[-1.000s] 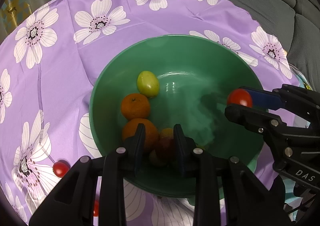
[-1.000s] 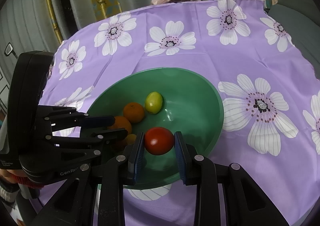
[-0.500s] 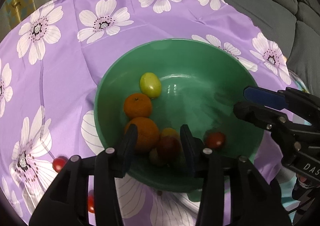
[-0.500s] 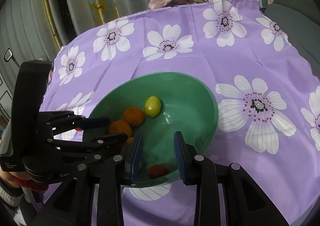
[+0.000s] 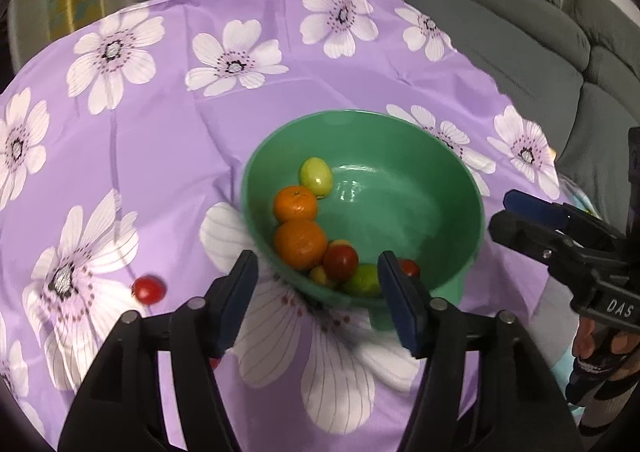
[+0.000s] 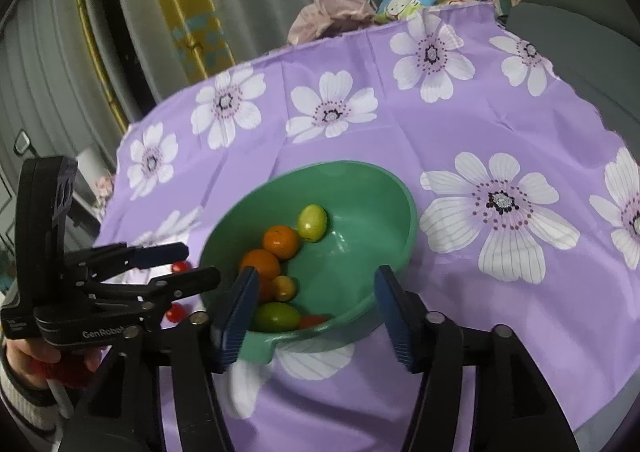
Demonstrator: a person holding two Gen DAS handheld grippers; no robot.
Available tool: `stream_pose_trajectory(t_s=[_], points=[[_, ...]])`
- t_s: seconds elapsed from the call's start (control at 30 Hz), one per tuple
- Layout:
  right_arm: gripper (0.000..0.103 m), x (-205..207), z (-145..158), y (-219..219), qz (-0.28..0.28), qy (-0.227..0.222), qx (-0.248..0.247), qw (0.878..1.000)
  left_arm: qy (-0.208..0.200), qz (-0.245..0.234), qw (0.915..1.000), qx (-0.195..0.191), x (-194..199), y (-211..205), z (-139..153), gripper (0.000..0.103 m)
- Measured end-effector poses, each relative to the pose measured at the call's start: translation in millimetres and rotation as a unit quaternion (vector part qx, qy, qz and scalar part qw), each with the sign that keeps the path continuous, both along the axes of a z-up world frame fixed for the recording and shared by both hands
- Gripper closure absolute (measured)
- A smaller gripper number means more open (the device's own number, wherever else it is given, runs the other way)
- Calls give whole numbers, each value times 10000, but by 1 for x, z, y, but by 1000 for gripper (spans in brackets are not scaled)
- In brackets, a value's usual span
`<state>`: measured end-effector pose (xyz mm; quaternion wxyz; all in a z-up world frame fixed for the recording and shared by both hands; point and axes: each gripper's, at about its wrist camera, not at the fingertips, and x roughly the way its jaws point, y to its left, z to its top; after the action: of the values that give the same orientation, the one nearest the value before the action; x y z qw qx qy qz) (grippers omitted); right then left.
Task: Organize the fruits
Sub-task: 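Move both open tools to the last two cherry tomatoes on the cloth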
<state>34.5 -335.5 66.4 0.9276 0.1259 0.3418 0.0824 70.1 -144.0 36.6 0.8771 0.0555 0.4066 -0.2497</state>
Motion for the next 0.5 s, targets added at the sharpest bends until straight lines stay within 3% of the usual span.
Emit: stream_pose_trajectory(t_s=[0.3, 0.5], points=[[36, -33, 28, 25, 83, -126, -374, 9992, 154, 293, 9994, 34, -36, 48, -18, 31], [36, -44, 34, 54, 414, -209, -457, 9979, 260, 620, 9976, -160, -61, 82, -27, 31]])
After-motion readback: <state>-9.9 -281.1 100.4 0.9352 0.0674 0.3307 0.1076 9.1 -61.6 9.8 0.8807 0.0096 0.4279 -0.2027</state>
